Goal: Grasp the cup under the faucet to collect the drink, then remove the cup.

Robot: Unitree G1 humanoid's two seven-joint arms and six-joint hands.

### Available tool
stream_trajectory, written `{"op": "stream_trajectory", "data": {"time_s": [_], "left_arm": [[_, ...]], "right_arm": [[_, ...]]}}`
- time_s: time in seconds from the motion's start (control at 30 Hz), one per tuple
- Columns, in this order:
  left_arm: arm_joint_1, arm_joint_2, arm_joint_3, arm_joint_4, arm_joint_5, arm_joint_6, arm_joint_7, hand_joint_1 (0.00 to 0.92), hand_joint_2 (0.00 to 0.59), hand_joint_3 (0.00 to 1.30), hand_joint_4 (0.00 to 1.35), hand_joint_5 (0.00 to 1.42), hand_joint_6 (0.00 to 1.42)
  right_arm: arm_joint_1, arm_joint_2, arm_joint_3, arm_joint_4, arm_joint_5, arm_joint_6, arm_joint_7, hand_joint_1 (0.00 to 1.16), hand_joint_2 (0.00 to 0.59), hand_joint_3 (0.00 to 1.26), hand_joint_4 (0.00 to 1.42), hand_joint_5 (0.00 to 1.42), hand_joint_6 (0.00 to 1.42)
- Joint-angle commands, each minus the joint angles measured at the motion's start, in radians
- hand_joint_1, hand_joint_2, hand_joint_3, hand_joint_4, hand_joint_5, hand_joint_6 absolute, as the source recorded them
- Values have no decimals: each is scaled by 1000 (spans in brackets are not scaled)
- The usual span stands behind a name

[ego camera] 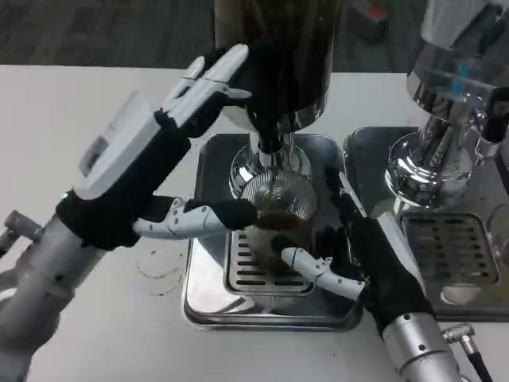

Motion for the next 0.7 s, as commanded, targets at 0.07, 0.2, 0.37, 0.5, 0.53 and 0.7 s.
{"op": "stream_trajectory", "data": {"time_s": [0.07, 0.2, 0.37, 0.5, 0.53, 0.7], "left_arm": [[82, 35, 91, 3, -61, 29, 32, 0, 119, 32, 0, 91, 0], [149, 32, 132, 0, -51, 64, 57, 0, 120, 46, 0, 115, 7], [206, 39, 143, 47, -16, 69, 87, 0, 118, 33, 0, 111, 1], [199, 31, 141, 34, -32, 50, 92, 0, 118, 18, 0, 94, 0], [202, 27, 148, 24, -31, 50, 101, 0, 118, 18, 0, 92, 0], [228, 27, 149, 86, -29, 97, 119, 0, 118, 17, 0, 87, 0]], "right_arm": [[-1, 8, 5, 5, 16, -24, 8, 734, 203, 0, 0, 0, 0], [-6, 10, 9, 9, 18, -28, 10, 733, 204, 0, 0, 0, 1], [-10, 10, 13, 14, 10, -26, 3, 738, 197, 0, 0, 0, 13], [-14, 4, 10, 16, 10, -26, 6, 739, 196, 0, 0, 0, 15], [-15, 2, 11, 16, 8, -27, 7, 739, 196, 0, 0, 0, 15], [-12, 8, 16, 18, 11, -33, 1, 740, 196, 0, 0, 0, 16]]}}
